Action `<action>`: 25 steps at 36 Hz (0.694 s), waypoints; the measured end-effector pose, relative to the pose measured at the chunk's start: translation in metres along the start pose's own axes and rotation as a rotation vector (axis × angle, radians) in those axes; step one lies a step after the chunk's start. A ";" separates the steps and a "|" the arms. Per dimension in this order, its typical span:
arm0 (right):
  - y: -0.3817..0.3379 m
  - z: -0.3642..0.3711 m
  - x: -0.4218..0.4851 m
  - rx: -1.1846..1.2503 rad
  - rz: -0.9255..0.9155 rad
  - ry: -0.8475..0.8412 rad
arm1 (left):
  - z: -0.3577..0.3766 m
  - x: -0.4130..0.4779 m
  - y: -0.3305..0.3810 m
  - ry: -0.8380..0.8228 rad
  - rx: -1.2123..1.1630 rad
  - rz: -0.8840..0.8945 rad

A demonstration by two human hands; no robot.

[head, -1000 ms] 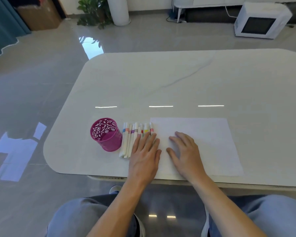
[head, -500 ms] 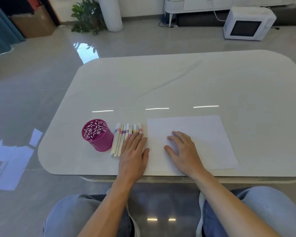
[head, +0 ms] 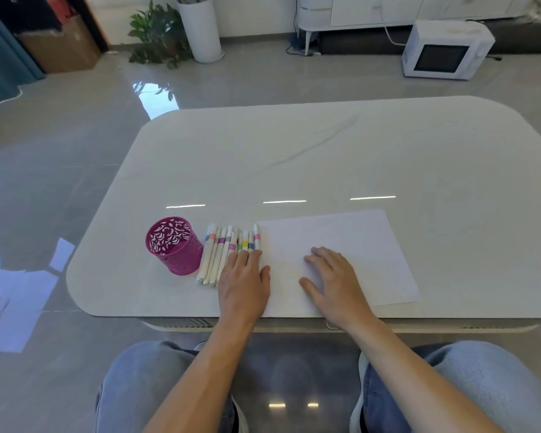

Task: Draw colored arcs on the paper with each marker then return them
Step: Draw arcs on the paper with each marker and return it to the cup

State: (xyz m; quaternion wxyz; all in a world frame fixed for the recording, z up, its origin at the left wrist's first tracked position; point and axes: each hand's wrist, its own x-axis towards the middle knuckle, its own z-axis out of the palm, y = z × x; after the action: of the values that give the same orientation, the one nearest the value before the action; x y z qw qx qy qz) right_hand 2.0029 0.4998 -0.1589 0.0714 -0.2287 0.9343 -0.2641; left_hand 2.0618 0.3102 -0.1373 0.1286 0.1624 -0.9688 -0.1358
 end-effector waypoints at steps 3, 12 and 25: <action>0.001 0.003 0.001 -0.005 -0.015 0.014 | -0.005 0.001 0.005 -0.024 0.042 -0.059; -0.005 0.005 0.003 -0.009 -0.009 0.010 | -0.011 0.011 0.005 -0.097 0.026 -0.151; -0.031 -0.020 0.005 0.126 0.021 0.064 | -0.013 -0.003 0.008 -0.059 -0.501 -0.205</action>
State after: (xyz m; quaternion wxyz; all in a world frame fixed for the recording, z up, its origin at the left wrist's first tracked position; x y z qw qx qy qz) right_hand 2.0056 0.4831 -0.1260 0.0584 -0.2056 0.9199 -0.3288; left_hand 2.0666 0.3157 -0.1231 0.1222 0.2186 -0.8869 -0.3882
